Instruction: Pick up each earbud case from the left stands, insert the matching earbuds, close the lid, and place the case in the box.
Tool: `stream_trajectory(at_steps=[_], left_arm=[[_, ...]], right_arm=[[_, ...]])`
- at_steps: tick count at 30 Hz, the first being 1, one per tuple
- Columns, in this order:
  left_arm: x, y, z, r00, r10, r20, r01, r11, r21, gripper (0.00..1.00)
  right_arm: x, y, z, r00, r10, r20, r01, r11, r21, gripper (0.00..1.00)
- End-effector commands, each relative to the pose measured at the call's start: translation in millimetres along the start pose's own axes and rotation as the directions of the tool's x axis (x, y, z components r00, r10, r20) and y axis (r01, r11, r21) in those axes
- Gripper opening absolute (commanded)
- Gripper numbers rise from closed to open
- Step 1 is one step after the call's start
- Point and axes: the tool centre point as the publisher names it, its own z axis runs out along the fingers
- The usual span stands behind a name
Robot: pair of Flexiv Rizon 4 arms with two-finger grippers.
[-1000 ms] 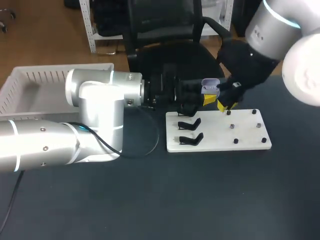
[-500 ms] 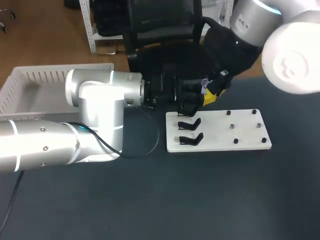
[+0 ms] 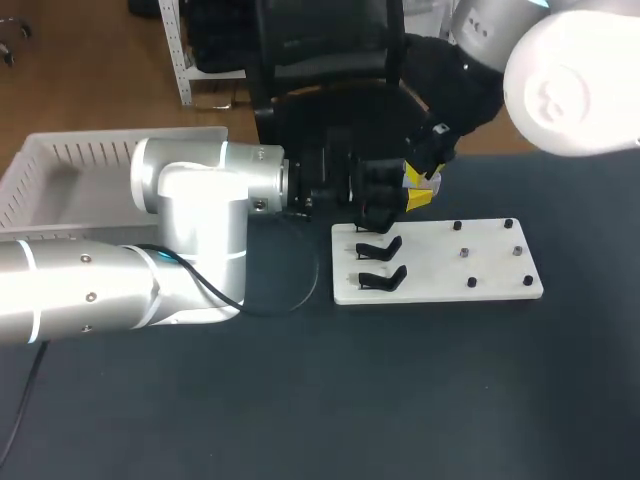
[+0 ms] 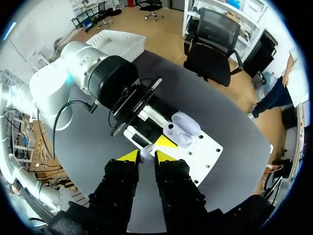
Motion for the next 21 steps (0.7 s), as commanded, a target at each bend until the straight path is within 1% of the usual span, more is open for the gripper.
stream_trajectory(at_steps=[1,6,10,21], left_arm=[[0.6,-2.1,0,1.000,0.004,0.004,-0.004,1.000,-0.008,0.00],[0.6,-2.1,0,1.000,0.004,0.004,-0.004,1.000,-0.008,0.00],[0.6,-2.1,0,1.000,0.004,0.004,-0.004,1.000,-0.008,0.00],[0.6,-2.1,0,1.000,0.004,0.004,-0.004,1.000,-0.008,0.00]], right_arm=[[1,0,0,1.000,0.000,0.002,0.000,1.000,0.001,0.00],[1,0,0,1.000,0.000,0.002,0.000,1.000,0.001,0.00],[-3,-7,0,1.000,0.008,-0.015,-0.007,1.000,0.024,0.00],[-9,-18,12,0.999,0.005,-0.037,-0.005,1.000,0.001,0.00]])
